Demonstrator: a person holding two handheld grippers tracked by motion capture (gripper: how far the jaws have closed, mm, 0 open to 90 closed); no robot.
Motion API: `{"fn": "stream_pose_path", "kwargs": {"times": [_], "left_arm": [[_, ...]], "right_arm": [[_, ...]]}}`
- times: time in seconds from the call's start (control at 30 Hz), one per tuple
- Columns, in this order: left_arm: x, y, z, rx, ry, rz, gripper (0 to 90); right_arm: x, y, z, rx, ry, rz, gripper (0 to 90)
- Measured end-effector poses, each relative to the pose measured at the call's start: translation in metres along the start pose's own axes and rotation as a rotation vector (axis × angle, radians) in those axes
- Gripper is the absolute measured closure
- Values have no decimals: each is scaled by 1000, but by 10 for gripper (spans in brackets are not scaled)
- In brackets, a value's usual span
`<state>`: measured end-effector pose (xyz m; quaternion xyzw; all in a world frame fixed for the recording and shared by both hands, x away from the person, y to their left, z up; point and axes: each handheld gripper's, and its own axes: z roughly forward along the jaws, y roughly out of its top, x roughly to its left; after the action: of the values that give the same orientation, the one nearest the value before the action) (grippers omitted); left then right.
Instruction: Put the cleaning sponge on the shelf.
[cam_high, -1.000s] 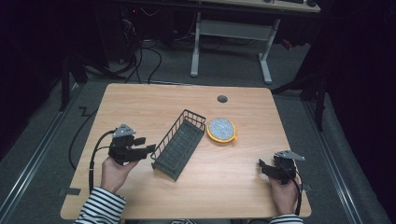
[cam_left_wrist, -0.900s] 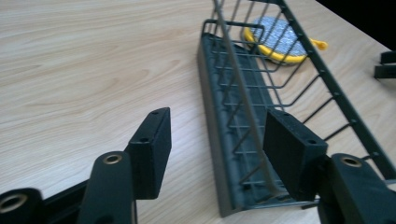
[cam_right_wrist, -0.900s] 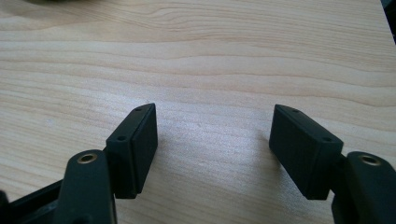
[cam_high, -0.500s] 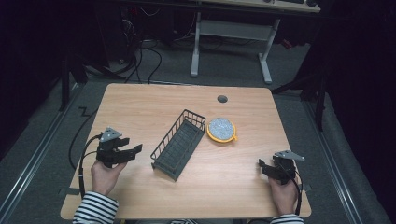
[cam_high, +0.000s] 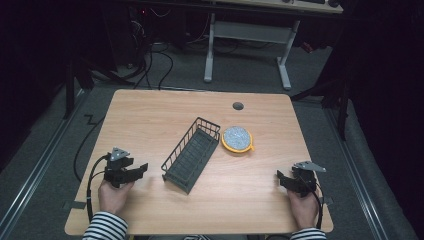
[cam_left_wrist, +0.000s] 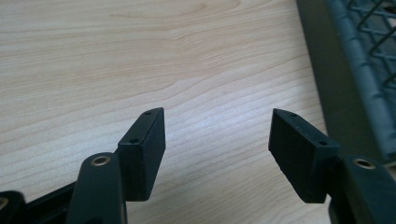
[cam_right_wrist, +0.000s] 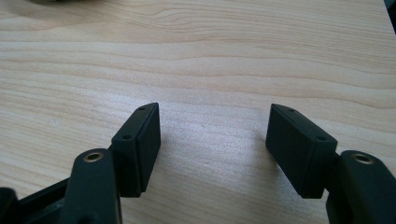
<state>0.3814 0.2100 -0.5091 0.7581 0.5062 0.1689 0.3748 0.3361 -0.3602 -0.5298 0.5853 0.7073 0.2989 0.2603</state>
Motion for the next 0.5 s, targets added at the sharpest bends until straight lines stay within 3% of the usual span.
{"fn": "stream_pose_path", "kwargs": {"times": [0.3, 0.5], "left_arm": [[4, -4, 11, 17, 56, -1, 370], [5, -5, 17, 34, 92, 31, 371]], "right_arm": [[0, 0, 0, -3, 14, -13, 371], [1, 2, 1, 1, 34, -28, 364]]}}
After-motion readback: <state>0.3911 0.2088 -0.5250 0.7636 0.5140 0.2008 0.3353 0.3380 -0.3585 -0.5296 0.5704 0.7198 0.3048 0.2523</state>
